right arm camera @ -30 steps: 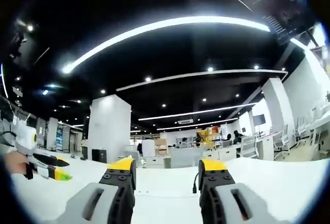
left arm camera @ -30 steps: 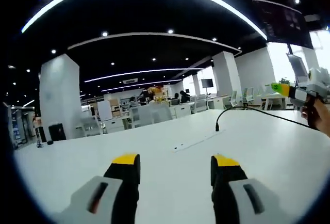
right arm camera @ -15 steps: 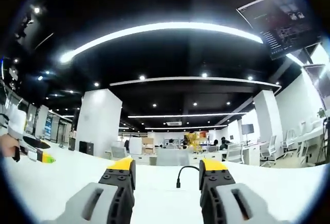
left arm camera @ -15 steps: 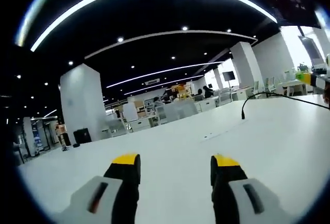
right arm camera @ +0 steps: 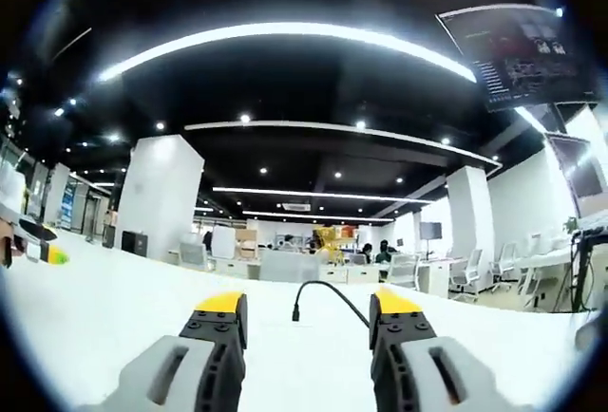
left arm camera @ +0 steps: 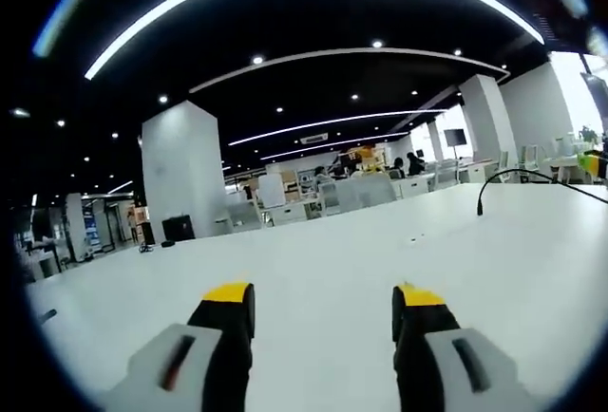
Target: Find the data cable on the table. Grasp the USB connector end of the cable and insert it into the USB port on the table
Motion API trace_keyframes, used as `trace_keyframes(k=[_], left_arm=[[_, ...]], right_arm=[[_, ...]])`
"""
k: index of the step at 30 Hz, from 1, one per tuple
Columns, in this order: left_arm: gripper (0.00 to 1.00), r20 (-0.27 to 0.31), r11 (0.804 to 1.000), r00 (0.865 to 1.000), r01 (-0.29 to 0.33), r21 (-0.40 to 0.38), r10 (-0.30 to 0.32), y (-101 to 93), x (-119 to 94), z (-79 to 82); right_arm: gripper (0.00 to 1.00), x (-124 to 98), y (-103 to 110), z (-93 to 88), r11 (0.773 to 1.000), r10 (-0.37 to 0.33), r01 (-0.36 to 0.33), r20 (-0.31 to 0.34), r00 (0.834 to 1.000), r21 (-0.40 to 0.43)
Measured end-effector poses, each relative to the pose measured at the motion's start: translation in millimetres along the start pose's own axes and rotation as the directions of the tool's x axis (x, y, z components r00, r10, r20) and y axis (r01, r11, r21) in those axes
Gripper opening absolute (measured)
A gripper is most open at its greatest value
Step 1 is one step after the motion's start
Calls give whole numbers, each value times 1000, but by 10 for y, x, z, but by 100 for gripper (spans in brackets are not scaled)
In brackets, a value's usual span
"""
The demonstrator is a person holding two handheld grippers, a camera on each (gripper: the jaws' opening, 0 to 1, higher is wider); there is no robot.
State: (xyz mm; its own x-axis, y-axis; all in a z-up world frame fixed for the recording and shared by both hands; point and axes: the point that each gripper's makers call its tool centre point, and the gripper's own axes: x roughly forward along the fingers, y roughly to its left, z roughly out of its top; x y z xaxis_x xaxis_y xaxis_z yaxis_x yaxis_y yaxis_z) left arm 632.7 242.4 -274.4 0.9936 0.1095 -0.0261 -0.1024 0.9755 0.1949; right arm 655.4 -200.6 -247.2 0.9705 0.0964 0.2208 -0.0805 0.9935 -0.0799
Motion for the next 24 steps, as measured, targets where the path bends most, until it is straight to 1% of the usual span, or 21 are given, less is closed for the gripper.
trace_keyframes(k=[4, 6, 7, 11, 19, 24], left_arm=[[61, -13, 1000, 1000, -17, 5, 17, 39, -14, -19], [61, -19, 1000, 1000, -17, 1, 17, 35, -17, -33], [61, -34, 1000, 999, -13, 8, 13, 18, -11, -64], [62, -61, 1000, 998, -1, 24, 2, -20, -5, -117], [62, -27, 1000, 1000, -9, 21, 10, -16, -27, -15], [62, -23, 1000, 1000, -8, 28, 8, -27, -18, 14]], right_arm=[[53, 30, 38, -125, 1000, 13, -14, -64, 998, -20], [53, 28, 50, -145, 1000, 22, -23, -71, 997, -7], [53, 27, 49, -146, 1000, 25, -25, -71, 997, 0], [53, 17, 24, -173, 1000, 19, -19, -81, 997, 5], [53, -11, -68, -76, 1000, -9, 9, -38, 999, 9], [53, -11, -68, -65, 1000, -7, 8, -32, 999, 13]])
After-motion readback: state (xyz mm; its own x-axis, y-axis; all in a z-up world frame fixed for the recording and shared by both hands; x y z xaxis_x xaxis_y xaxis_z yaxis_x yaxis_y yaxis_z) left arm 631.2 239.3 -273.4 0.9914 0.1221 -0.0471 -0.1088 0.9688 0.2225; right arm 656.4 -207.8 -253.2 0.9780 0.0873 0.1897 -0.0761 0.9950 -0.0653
